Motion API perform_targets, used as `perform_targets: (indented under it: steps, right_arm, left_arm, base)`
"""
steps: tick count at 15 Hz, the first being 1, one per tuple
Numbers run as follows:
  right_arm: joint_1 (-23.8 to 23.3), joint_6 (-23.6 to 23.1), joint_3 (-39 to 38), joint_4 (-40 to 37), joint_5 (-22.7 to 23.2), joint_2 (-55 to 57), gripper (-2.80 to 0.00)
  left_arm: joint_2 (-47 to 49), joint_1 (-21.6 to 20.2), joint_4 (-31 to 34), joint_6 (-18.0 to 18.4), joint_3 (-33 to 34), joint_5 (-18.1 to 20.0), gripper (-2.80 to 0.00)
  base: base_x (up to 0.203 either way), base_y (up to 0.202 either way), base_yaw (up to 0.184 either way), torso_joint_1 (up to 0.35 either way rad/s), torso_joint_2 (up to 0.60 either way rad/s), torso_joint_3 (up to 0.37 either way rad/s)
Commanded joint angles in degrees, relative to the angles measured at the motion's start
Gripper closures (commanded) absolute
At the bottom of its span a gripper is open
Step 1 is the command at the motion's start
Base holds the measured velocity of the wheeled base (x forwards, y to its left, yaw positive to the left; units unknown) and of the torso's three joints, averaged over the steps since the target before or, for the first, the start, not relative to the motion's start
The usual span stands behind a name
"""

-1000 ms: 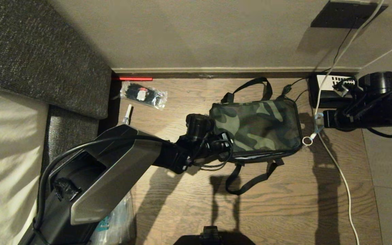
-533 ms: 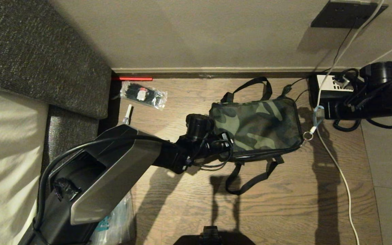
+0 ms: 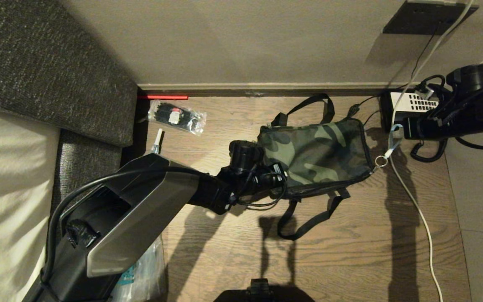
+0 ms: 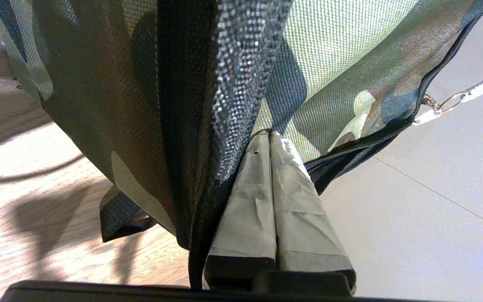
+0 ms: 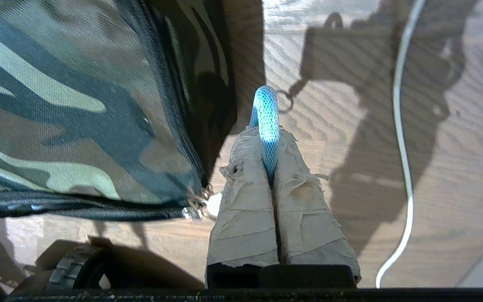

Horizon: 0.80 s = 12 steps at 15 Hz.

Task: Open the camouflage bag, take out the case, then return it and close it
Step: Open the top of the storage box

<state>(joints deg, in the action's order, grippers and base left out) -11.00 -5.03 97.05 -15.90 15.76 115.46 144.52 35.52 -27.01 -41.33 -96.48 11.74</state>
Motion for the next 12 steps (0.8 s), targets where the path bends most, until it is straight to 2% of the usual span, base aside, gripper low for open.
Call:
perform_targets:
  steps: [1,6,12]
  right_arm:
    - [-0.6,-0.1,1.6,-1.6,0.0,0.1,0.0]
    - [-3.5,-1.6,6.6,-4.3,-1.8,3.6,0.0]
    - [-4.8,-3.3,7.0,-6.3,-2.0,4.9,0.0]
  left_arm:
    - [0.1,0.0,-0.1,-0.2,0.0,0.0,0.0]
    - [0.0,0.0,-0.1,-0.2,0.0,0.0,0.0]
    - [0.0,0.0,-0.1,-0.2,0.0,0.0,0.0]
  base:
    - [0.0,0.0,0.0,0.0,0.0,0.0]
    - [0.0,0.0,0.0,0.0,0.0,0.0]
    - [0.0,0.0,0.0,0.0,0.0,0.0]
